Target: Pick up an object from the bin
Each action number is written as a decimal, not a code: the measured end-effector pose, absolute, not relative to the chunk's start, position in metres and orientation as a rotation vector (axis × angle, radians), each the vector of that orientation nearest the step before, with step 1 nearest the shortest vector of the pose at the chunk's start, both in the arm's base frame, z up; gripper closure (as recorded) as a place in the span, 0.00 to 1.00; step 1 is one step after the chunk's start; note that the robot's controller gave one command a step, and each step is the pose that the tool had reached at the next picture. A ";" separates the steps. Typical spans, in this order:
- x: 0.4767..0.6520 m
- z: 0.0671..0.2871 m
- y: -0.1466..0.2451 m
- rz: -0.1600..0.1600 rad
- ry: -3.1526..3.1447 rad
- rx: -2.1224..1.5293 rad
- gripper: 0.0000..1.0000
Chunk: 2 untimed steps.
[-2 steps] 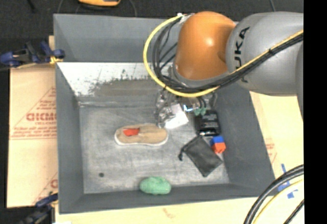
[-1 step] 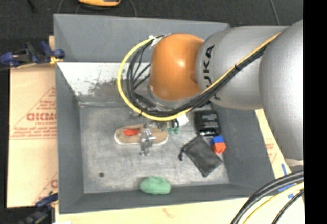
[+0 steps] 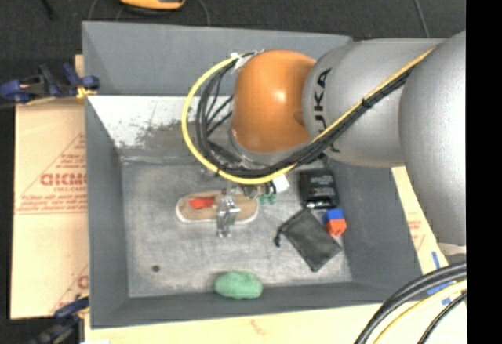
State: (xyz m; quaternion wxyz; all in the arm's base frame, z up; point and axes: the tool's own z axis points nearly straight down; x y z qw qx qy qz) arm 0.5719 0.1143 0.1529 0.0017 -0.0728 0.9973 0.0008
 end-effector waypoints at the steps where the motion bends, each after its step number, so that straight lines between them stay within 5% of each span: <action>1: 0.653 0.078 0.102 0.004 3.099 -0.509 1.00; 2: 0.653 0.078 0.102 0.004 3.099 -0.508 1.00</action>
Offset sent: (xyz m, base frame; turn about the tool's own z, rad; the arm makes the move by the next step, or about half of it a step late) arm 0.0000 0.0000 0.0000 0.0000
